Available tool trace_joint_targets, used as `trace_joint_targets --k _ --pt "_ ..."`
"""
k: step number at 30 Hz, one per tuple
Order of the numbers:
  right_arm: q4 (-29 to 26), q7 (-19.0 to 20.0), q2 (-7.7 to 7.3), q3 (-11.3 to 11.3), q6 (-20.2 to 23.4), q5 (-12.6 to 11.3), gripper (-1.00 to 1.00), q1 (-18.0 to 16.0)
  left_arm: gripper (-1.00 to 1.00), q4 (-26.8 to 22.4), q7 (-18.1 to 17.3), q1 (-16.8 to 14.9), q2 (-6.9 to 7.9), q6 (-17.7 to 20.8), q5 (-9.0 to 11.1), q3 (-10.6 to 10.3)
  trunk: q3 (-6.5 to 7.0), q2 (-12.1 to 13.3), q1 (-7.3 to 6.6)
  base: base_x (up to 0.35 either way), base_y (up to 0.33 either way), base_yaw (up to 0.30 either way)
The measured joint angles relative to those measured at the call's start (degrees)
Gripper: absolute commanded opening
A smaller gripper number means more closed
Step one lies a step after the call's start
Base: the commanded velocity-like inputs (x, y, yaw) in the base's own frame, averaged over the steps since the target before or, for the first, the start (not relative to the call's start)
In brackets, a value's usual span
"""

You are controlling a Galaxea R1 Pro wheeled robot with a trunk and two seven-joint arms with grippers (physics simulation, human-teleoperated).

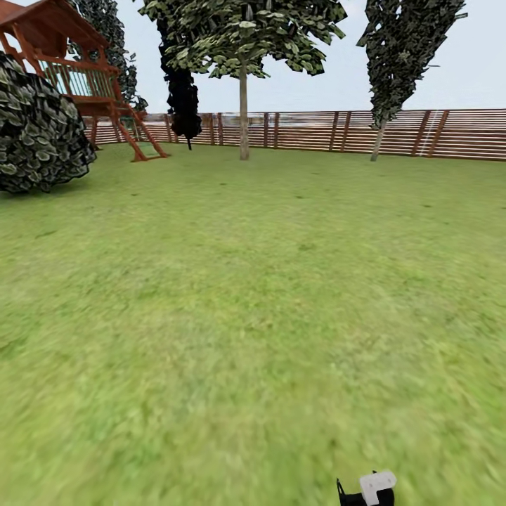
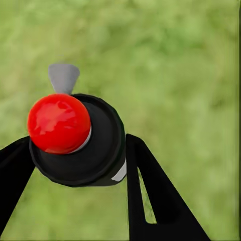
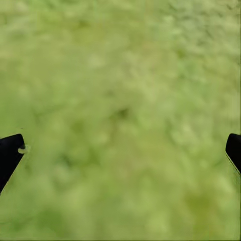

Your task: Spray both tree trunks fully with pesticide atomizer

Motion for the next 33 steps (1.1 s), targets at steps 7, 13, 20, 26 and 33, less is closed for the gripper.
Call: trace_joint_targets --k 7,13,20,26,33 --pt "0.0 0.0 0.00 0.0 0.0 0.0 1.00 0.0 -1.00 0.0 0.0 0.0 0.06 0.0 0.0 0.0 0.00 0.0 0.00 0.340 0.000 0.000" --pt "0.0 0.0 0.00 0.0 0.0 0.0 1.00 0.0 -1.00 0.1 0.0 0.0 0.26 0.0 0.0 0.0 0.00 0.0 0.00 0.340 0.000 0.000" --pt "0.0 0.0 0.00 0.0 0.0 0.0 1.00 0.0 -1.00 0.1 0.0 0.0 0.26 0.0 0.0 0.0 0.00 0.0 0.00 0.340 0.000 0.000" --pt "0.0 0.0 0.00 0.0 0.0 0.0 1.00 0.0 -1.00 0.1 -0.1 0.0 0.11 0.0 0.0 0.0 0.00 0.0 0.00 0.340 0.000 0.000" --pt "0.0 0.0 0.00 0.0 0.0 0.0 1.00 0.0 -1.00 0.1 -0.1 0.0 0.09 0.0 0.0 0.0 0.00 0.0 0.00 0.340 0.000 0.000"
